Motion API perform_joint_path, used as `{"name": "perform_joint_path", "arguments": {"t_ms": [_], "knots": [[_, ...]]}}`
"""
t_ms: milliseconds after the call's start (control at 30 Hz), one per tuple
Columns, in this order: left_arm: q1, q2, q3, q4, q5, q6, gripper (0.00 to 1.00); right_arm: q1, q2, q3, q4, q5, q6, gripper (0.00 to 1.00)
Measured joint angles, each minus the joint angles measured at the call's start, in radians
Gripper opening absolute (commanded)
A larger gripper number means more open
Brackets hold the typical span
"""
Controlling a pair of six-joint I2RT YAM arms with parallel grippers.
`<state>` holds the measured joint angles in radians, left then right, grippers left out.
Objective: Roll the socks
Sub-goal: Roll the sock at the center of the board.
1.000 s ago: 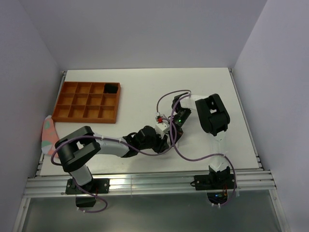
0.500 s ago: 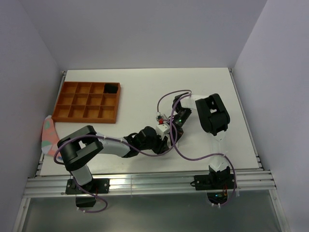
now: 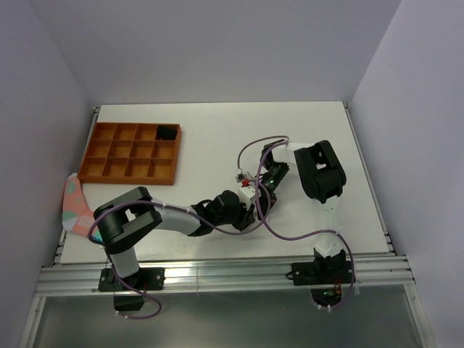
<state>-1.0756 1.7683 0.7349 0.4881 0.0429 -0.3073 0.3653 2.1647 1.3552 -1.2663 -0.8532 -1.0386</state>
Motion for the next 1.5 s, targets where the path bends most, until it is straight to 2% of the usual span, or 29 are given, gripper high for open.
{"name": "perform_joint_path", "arguments": {"t_ms": [100, 200, 367, 633, 867, 1033, 1267, 1500], "knots": [[-0.003, 0.011, 0.012, -0.002, -0.006, 0.003, 0.11, -0.003, -0.001, -0.011, 0.007, 0.000, 0.010, 0.16], [-0.005, 0.022, 0.028, -0.010, -0.006, 0.003, 0.03, -0.010, -0.013, -0.029, 0.025, 0.002, 0.049, 0.29], [-0.005, 0.034, 0.043, -0.014, -0.011, -0.006, 0.00, -0.013, -0.077, -0.078, 0.084, 0.028, 0.147, 0.40], [-0.005, 0.034, 0.043, -0.013, -0.022, -0.043, 0.00, -0.035, -0.204, -0.118, 0.262, 0.101, 0.320, 0.45], [-0.005, 0.034, 0.039, -0.007, -0.026, -0.058, 0.00, -0.105, -0.306, -0.127, 0.380, 0.160, 0.473, 0.45], [-0.005, 0.034, 0.039, -0.007, -0.026, -0.064, 0.00, -0.137, -0.356, -0.177, 0.459, 0.235, 0.581, 0.49], [-0.005, 0.034, 0.037, -0.004, -0.031, -0.076, 0.00, -0.139, -0.353, -0.204, 0.512, 0.311, 0.654, 0.52], [-0.006, 0.034, 0.037, -0.003, -0.033, -0.080, 0.00, -0.139, -0.298, -0.181, 0.533, 0.309, 0.674, 0.52]]}}
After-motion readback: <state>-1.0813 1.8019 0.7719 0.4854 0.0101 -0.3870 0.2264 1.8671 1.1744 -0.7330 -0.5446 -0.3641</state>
